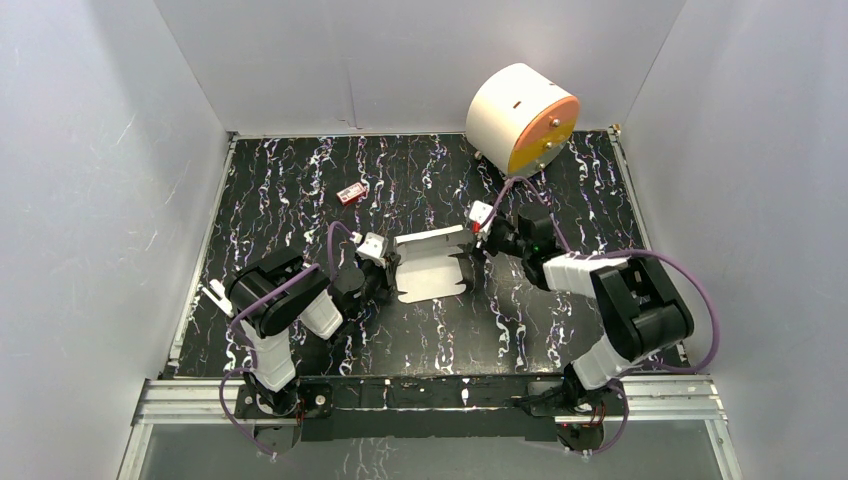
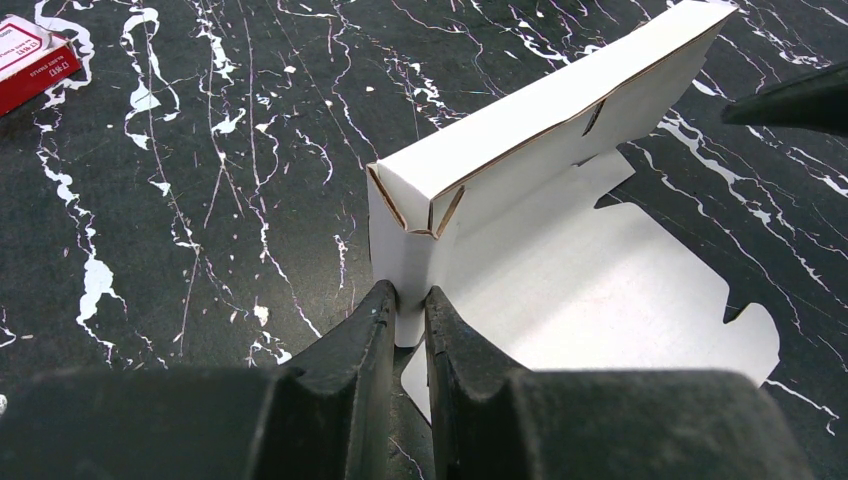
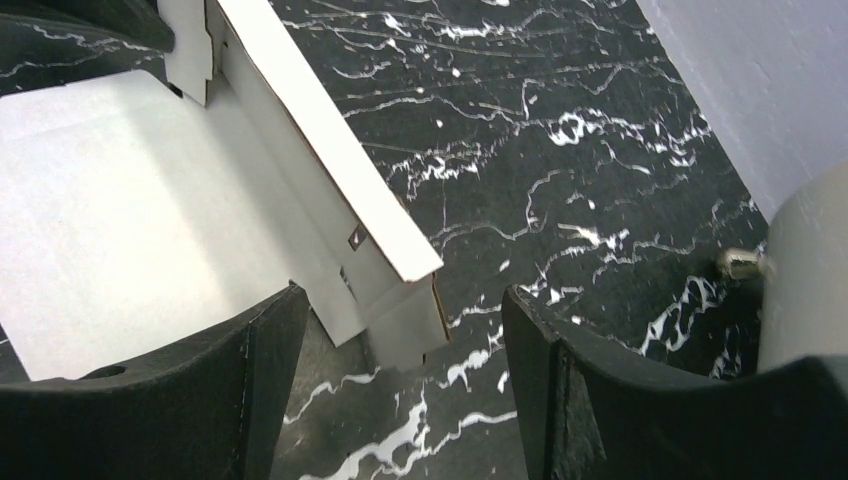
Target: Fold the paper box
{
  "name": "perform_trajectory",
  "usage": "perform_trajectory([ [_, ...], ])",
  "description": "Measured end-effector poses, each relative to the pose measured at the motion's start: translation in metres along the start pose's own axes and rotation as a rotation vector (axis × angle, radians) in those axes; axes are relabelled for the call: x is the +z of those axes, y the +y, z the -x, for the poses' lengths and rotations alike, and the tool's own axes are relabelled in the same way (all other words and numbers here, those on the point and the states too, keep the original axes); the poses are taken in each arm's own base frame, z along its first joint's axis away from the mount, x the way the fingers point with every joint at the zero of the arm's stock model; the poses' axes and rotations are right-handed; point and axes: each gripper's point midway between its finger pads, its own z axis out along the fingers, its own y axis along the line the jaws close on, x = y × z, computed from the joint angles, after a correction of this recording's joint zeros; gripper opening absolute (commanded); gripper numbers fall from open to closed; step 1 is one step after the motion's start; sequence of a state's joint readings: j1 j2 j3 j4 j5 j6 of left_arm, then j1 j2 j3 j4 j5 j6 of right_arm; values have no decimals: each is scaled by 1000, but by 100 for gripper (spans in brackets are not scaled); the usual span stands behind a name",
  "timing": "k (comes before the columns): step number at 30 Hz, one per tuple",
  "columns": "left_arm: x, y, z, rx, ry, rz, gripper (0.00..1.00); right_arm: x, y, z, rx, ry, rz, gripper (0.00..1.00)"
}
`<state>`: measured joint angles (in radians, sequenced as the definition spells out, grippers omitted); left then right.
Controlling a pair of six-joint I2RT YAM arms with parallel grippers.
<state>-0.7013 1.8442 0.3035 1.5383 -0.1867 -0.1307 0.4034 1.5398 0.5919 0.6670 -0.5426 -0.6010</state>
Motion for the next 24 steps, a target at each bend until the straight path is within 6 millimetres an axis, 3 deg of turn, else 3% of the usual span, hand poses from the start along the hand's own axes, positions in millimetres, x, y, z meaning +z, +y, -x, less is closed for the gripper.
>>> perform_trajectory([
  [6, 0, 0, 0, 0, 1, -5, 0, 19, 2, 0, 8, -63, 92, 69],
  [11, 0, 0, 0, 0, 1, -8, 0, 30, 11, -2, 35, -103, 158, 54],
  [16, 0, 0, 0, 0, 1, -8, 0, 31, 16, 2, 74, -130, 189, 40],
  [24, 0, 1, 0, -3, 2, -4, 0, 22, 32, 1, 125, -140, 190, 31],
])
